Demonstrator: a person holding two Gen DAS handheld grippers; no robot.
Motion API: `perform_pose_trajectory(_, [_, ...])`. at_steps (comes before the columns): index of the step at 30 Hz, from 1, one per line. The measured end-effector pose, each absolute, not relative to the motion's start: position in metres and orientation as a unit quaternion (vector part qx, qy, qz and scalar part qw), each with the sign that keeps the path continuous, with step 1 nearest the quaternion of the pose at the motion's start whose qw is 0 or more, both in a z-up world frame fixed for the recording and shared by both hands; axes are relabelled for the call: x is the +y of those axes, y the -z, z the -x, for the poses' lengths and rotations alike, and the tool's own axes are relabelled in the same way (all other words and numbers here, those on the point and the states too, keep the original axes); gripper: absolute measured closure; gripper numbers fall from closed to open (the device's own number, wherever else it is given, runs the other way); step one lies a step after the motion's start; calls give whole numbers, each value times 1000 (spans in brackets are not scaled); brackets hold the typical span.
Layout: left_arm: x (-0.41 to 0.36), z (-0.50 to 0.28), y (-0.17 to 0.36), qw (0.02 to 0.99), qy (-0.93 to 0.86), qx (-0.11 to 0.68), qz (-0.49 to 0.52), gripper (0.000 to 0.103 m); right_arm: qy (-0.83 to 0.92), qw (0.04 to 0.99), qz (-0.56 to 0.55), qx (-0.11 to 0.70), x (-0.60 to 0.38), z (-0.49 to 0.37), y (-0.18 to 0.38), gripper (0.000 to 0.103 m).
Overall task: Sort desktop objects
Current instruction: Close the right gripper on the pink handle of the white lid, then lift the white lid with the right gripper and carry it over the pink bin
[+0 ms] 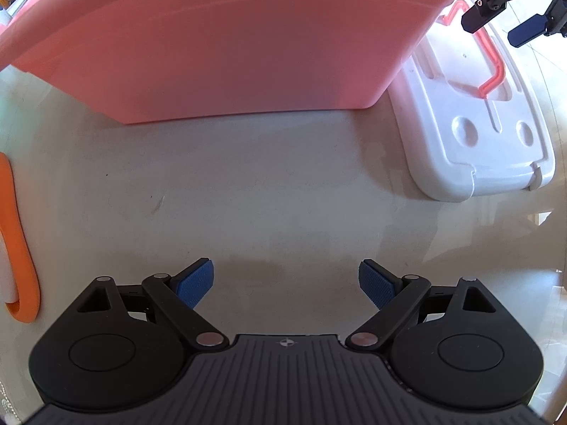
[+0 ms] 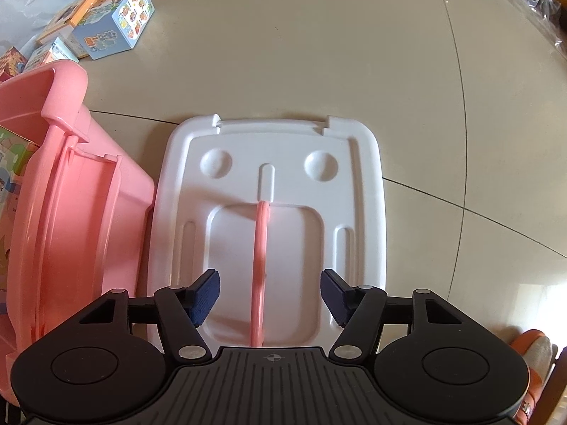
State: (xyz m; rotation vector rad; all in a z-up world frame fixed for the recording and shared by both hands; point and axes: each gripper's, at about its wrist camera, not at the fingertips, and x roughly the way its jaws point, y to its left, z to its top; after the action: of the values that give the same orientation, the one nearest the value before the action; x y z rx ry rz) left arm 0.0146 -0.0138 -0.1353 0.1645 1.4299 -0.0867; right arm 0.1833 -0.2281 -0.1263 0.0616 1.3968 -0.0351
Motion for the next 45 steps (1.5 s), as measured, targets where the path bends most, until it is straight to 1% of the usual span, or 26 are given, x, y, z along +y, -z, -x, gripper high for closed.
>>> perform_pose_trajectory(3, [-10,-13,137,749,38,657,-76,12,15,760,-26,650,-227,-185,133,53])
perform_pose_trajectory(5, [-7,-13,138,749,36,657,-76,12,12,756,-19,654,-224,-186,140,61])
perform_pose_trajectory(6, [-5,-13,139,750,35,656,-74,12,10,754,-15,656,-223,-187,142,64])
perform_pose_trajectory(8, [-3,-14,139,750,33,657,-70,12,4,751,-3,660,-220,-189,148,75])
perform_pose_trajectory(9, [-2,-14,139,750,32,658,-67,12,2,750,2,661,-219,-189,149,79])
perform_pose_trajectory(11, [-2,-14,140,748,34,659,-63,12,-2,748,7,664,-217,-191,153,95])
perform_pose_trajectory(25, [-2,-10,132,747,37,660,-67,12,-5,748,26,663,-232,-172,146,98])
perform_pose_trajectory(39, [-7,-2,103,762,56,640,-86,12,28,778,3,628,-272,-138,90,98])
perform_pose_trajectory(41, [-4,-10,105,763,58,637,-88,12,30,782,1,622,-277,-132,80,98])
perform_pose_trajectory(45, [-26,-8,112,769,67,629,-93,12,34,792,-2,610,-294,-123,57,98])
